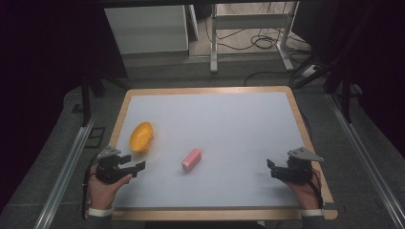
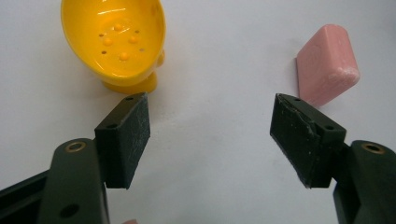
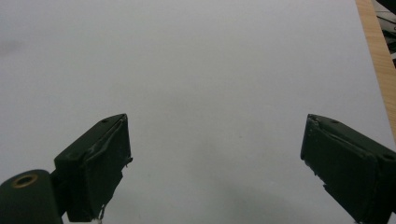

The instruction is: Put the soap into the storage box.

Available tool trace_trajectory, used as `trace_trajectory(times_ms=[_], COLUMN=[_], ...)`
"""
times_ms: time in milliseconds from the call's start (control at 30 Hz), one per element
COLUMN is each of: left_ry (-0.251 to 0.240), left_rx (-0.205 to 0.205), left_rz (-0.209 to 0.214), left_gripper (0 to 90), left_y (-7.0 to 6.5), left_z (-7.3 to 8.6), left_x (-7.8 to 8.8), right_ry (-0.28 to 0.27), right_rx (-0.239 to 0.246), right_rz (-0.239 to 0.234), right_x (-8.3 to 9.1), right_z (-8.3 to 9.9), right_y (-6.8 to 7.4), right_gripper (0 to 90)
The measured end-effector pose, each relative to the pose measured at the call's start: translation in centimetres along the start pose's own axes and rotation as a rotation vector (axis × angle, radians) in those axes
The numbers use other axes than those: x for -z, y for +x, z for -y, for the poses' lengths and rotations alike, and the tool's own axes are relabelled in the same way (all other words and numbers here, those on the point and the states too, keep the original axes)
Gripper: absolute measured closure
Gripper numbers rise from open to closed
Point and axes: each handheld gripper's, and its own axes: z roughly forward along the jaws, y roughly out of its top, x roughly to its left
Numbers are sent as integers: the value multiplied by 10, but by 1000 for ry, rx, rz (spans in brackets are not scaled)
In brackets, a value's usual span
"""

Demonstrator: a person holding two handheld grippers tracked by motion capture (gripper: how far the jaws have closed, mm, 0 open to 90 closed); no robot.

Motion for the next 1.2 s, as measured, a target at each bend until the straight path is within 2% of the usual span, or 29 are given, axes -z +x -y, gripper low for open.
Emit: trace_trajectory(times_ms=[600, 1200], left_ry=[7, 28], left_rx=[-21, -73], left_rz=[4, 12], left_gripper=[290, 275], left_y=[-6, -22], left_z=[-12, -29], left_x=[2, -4], right_ry=[11, 17], right_rx=[-2, -3], right_rz=[10, 19], right_x=[2, 1], right_z=[1, 2], right_y=[-3, -4], right_gripper=[83, 83])
